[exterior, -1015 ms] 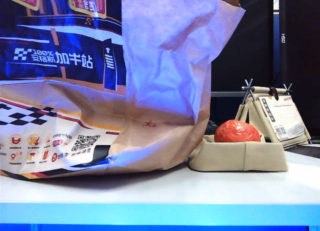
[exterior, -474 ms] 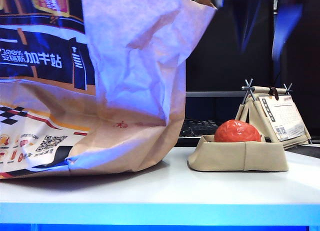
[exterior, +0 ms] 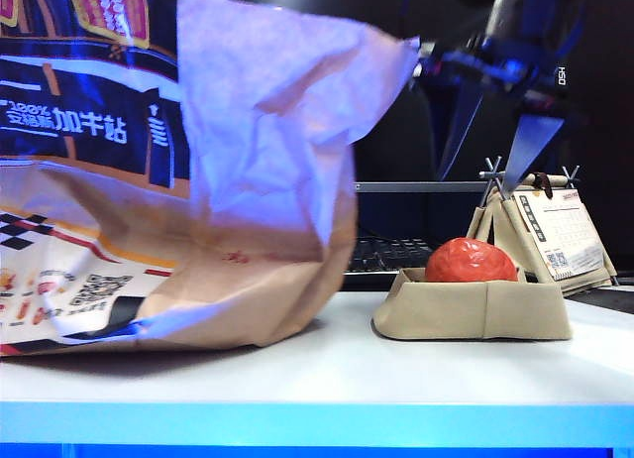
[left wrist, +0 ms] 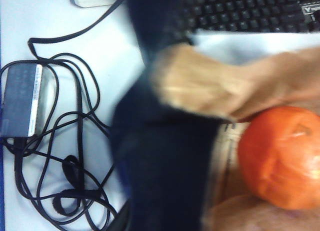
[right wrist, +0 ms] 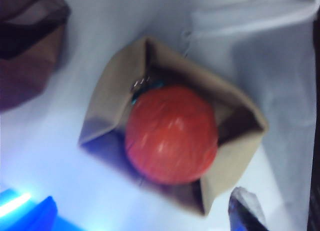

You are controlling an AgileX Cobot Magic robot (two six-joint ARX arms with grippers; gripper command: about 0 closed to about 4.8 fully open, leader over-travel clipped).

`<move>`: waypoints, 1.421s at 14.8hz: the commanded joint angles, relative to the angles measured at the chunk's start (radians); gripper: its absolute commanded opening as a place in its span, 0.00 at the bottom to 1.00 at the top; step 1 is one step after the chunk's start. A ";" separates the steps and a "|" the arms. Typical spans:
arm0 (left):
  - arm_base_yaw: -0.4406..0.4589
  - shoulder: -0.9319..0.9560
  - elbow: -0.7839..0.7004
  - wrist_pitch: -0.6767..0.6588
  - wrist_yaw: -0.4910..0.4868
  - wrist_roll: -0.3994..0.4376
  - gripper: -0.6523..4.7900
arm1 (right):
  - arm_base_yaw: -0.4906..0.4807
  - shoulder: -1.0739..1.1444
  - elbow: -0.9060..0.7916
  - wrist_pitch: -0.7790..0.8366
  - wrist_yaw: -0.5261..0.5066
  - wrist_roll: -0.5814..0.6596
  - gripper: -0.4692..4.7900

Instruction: Open the paper bag and put two oranges into the paper bag.

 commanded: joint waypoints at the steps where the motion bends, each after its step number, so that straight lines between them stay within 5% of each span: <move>1: 0.000 -0.003 0.004 -0.018 0.010 0.001 0.21 | 0.003 0.053 0.001 0.037 0.007 0.001 0.93; 4: 0.000 -0.003 0.004 -0.019 0.002 0.001 0.21 | 0.002 0.114 0.001 0.035 0.100 0.000 0.93; 11: 0.000 -0.002 0.004 -0.015 0.002 0.002 0.21 | -0.002 0.202 -0.001 0.043 0.032 0.004 0.93; 12: 0.000 -0.002 0.004 -0.014 0.003 0.002 0.21 | -0.002 0.206 -0.007 0.047 0.033 0.004 0.85; 15: 0.000 -0.002 0.004 -0.012 0.003 0.001 0.21 | -0.002 0.217 -0.021 0.062 0.032 0.004 0.34; 16: 0.000 -0.002 0.004 -0.011 0.003 0.001 0.21 | -0.002 0.217 -0.026 0.072 0.032 0.004 0.07; 21: 0.000 -0.002 0.004 0.000 0.003 -0.007 0.14 | -0.002 0.141 0.045 -0.035 0.085 -0.023 0.09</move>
